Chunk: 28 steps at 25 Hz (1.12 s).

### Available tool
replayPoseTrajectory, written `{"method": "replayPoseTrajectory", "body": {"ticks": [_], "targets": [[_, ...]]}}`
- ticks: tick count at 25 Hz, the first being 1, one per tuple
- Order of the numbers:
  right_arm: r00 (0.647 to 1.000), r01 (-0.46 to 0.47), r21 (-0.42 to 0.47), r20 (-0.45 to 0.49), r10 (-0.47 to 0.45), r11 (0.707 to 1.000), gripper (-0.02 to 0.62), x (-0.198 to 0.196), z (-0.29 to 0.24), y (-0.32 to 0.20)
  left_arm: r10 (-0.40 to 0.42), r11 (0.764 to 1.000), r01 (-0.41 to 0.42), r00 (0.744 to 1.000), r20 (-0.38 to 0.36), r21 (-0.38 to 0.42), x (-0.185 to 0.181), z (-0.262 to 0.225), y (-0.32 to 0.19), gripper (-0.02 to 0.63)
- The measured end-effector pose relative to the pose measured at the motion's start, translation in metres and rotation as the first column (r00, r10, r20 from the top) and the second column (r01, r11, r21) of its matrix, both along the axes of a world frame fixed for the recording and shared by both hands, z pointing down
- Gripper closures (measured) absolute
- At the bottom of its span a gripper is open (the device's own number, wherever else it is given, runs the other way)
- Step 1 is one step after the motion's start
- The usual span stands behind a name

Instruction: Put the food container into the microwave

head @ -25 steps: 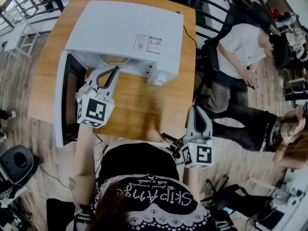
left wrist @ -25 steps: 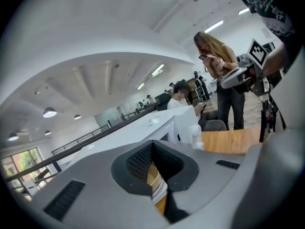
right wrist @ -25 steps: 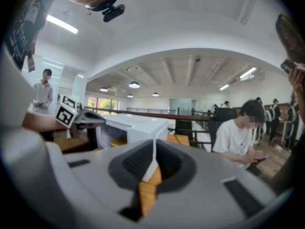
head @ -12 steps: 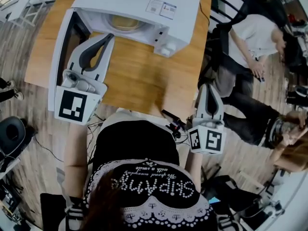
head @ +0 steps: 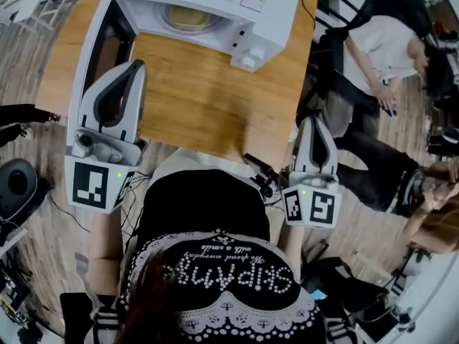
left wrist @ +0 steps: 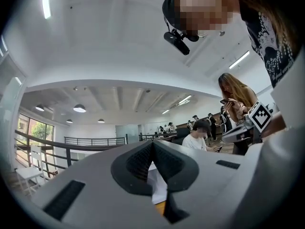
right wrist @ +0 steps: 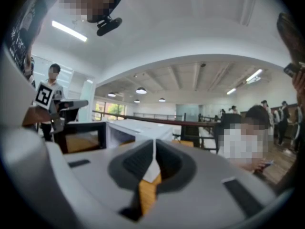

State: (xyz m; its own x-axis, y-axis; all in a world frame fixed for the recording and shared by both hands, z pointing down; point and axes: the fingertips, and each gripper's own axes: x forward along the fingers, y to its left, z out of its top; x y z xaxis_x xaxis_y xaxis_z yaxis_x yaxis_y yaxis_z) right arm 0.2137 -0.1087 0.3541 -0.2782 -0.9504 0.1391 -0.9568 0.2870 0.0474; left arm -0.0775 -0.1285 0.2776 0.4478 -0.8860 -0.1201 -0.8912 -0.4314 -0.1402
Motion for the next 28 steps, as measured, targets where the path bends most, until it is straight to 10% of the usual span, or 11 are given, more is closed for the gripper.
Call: {"method": "replayPoseTrajectory", "body": {"ticks": [28], "targets": [[1.0, 0.02, -0.069, 0.022, -0.019, 0.997, 0.557, 0.004, 0.018, 0.045, -0.029, 0.983, 0.01, 0.995, -0.097, -0.185, 0.011, 0.064, 0.056, 0.578]]}}
